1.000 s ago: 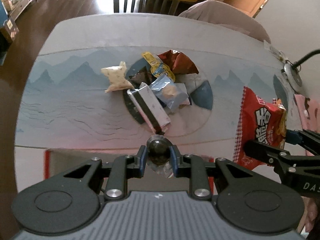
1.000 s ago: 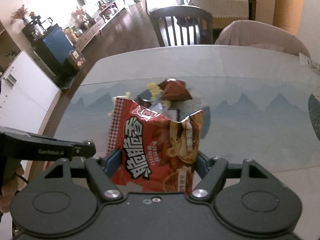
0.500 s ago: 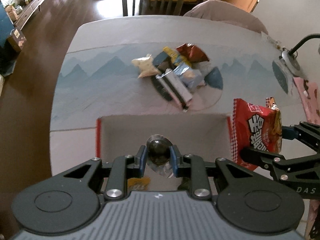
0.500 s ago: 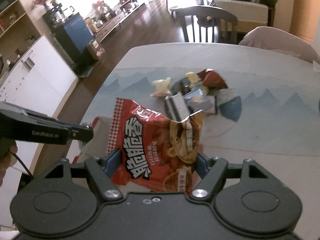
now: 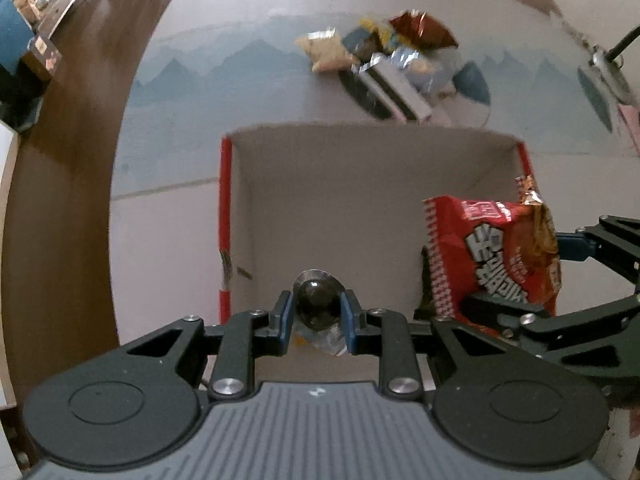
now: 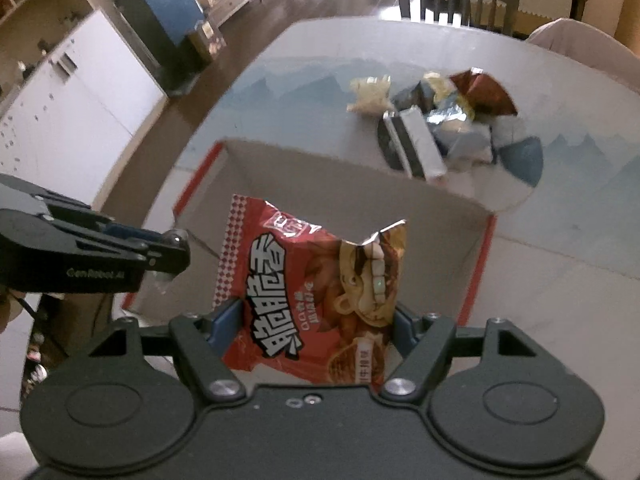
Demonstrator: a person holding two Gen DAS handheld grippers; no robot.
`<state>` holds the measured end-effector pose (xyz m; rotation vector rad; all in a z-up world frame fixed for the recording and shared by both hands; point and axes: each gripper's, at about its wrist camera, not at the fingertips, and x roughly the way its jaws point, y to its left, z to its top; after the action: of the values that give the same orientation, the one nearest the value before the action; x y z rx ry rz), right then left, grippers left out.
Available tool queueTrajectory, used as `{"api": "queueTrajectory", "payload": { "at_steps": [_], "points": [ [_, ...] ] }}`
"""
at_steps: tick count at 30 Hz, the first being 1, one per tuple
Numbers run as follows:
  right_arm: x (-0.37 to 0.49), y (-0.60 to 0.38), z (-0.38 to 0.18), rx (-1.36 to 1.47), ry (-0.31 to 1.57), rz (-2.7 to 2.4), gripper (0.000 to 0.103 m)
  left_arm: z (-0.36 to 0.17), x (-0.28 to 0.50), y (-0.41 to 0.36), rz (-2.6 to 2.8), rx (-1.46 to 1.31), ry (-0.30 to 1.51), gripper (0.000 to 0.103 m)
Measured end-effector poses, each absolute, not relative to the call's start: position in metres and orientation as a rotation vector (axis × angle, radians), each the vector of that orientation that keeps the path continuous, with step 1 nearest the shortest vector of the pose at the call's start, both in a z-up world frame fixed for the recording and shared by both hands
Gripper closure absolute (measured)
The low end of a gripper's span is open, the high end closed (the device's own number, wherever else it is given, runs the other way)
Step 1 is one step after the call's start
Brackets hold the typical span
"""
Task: Organize snacks
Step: 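Carry the dark candy and red chip bag with both tools into the box, then open both tools to release the candy and red chip bag in the box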
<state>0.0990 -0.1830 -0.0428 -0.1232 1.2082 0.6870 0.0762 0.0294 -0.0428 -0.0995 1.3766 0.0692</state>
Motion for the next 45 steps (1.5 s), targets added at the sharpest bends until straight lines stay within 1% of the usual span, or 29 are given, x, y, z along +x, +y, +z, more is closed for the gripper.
{"api": "queueTrajectory", "payload": {
  "at_steps": [5, 12, 14, 15, 16, 20, 27, 31, 36, 37, 39, 40, 42, 43, 45],
  "points": [
    [0.098, -0.185, -0.048, -0.167, 1.252, 0.685, 0.029, -0.067, 0.079, 0.023, 0.073, -0.081, 1.39, 0.079],
    [0.097, -0.172, -0.079, -0.231, 1.286, 0.66, 0.029, -0.106, 0.088, 0.021, 0.114, -0.045, 1.449, 0.079],
    [0.097, -0.168, -0.086, -0.258, 1.289, 0.648, 0.033, -0.119, 0.091, 0.021, 0.121, -0.05, 1.478, 0.079],
    [0.098, -0.167, -0.089, -0.262, 1.295, 0.645, 0.04, -0.123, 0.092, 0.021, 0.118, -0.056, 1.491, 0.079],
    [0.1, -0.166, -0.091, -0.255, 1.309, 0.649, 0.04, -0.128, 0.093, 0.021, 0.121, -0.056, 1.499, 0.079],
    [0.099, -0.165, -0.094, -0.269, 1.318, 0.653, 0.04, -0.14, 0.094, 0.021, 0.127, -0.053, 1.528, 0.078],
    [0.1, -0.169, -0.095, -0.237, 1.335, 0.659, 0.039, -0.14, 0.094, 0.025, 0.115, -0.077, 1.515, 0.078],
    [0.1, -0.171, -0.094, -0.221, 1.333, 0.666, 0.033, -0.138, 0.092, 0.025, 0.109, -0.076, 1.511, 0.077],
    [0.097, -0.173, -0.087, -0.212, 1.321, 0.68, 0.03, -0.129, 0.084, 0.023, 0.086, -0.088, 1.487, 0.071],
    [0.096, -0.173, -0.085, -0.211, 1.318, 0.681, 0.03, -0.126, 0.082, 0.023, 0.084, -0.088, 1.481, 0.067],
    [0.095, -0.174, -0.081, -0.21, 1.314, 0.679, 0.029, -0.121, 0.079, 0.024, 0.071, -0.097, 1.463, 0.064],
    [0.095, -0.175, -0.079, -0.209, 1.31, 0.679, 0.027, -0.118, 0.079, 0.024, 0.069, -0.099, 1.456, 0.063],
    [0.094, -0.177, -0.075, -0.208, 1.303, 0.675, 0.022, -0.111, 0.076, 0.023, 0.073, -0.097, 1.434, 0.057],
    [0.095, -0.178, -0.073, -0.206, 1.299, 0.673, 0.021, -0.107, 0.074, 0.023, 0.071, -0.1, 1.418, 0.051],
    [0.096, -0.181, -0.069, -0.2, 1.294, 0.668, 0.021, -0.102, 0.073, 0.025, 0.067, -0.106, 1.398, 0.05]
  ]
}}
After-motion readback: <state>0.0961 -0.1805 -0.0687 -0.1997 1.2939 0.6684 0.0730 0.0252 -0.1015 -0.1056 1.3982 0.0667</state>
